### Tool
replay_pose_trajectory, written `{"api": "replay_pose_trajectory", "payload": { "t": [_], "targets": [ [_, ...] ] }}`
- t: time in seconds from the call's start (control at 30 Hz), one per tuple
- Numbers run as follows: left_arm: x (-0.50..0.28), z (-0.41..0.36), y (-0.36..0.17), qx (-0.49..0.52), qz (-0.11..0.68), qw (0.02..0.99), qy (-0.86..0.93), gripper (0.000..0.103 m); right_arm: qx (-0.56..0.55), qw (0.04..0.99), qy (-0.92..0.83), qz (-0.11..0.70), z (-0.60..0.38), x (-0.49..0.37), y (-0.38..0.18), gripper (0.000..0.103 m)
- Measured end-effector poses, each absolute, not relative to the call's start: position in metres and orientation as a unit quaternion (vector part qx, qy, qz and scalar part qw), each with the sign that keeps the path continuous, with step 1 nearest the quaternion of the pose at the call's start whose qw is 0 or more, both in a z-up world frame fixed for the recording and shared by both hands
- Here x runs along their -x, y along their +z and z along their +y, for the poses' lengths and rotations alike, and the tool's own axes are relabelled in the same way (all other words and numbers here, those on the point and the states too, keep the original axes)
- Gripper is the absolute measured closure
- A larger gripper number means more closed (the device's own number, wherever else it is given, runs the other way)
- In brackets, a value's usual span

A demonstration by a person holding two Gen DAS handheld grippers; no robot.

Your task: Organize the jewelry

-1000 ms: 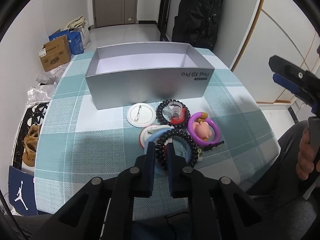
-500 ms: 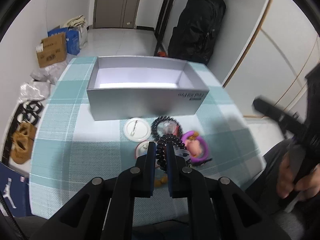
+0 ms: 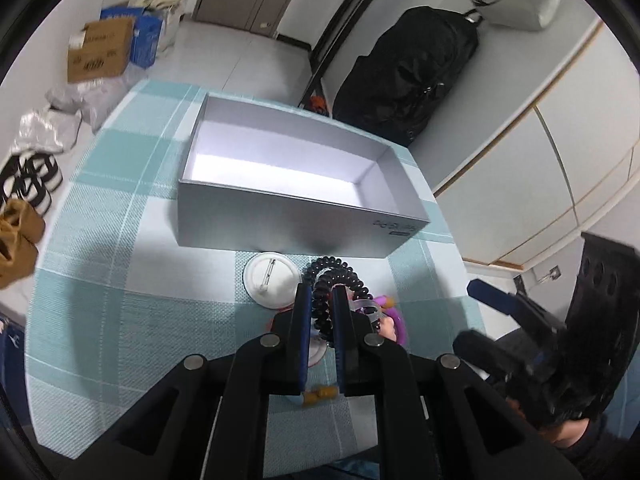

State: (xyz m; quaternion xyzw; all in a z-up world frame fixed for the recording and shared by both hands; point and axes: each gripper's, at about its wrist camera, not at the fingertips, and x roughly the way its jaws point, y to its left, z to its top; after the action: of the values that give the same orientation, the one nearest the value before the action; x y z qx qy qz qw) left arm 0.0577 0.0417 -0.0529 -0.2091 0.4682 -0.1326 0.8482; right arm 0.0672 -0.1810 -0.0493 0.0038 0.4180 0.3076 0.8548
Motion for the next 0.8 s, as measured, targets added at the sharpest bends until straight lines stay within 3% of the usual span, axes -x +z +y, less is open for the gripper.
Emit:
{"api": "replay_pose_trajectory", "payload": {
  "t": [0.23, 0.3, 0.43, 0.5, 0.6, 0.77, 0.8],
  "targets": [
    [-0.054, 0.054, -0.042, 0.224, 0.462, 0.849, -0.127, 0.094, 0.012, 0.85, 0.31, 0.426, -0.173, -0.069, -0.056, 0.0],
    [-0.051, 0.054, -0.046, 0.207, 0.483, 0.845, -0.102, 0.082, 0.013, 0.849, 0.313, 0.426, -0.172, -0.067, -0.056, 0.0],
    [-0.039, 0.05, -0.052, 0.199, 0.507, 0.832, -0.107, 0.075, 0.035, 0.843, 0.321, 0.43, -0.163, -0.063, -0.059, 0.0],
    [-0.033, 0.041, -0.051, 0.175, 0.51, 0.835, -0.113, 0.05, 0.048, 0.841, 0.324, 0.431, -0.16, -0.061, -0.061, 0.001],
    [-0.029, 0.037, -0.052, 0.163, 0.511, 0.837, -0.114, 0.044, 0.054, 0.841, 0.331, 0.425, -0.156, -0.059, -0.059, 0.004],
    [-0.027, 0.052, -0.053, 0.178, 0.515, 0.835, -0.079, 0.044, 0.057, 0.836, 0.367, 0.404, -0.144, -0.053, -0.055, 0.018],
    [-0.027, 0.059, -0.055, 0.181, 0.516, 0.834, -0.068, 0.044, 0.063, 0.835, 0.369, 0.403, -0.141, -0.053, -0.056, 0.027]
  ]
}}
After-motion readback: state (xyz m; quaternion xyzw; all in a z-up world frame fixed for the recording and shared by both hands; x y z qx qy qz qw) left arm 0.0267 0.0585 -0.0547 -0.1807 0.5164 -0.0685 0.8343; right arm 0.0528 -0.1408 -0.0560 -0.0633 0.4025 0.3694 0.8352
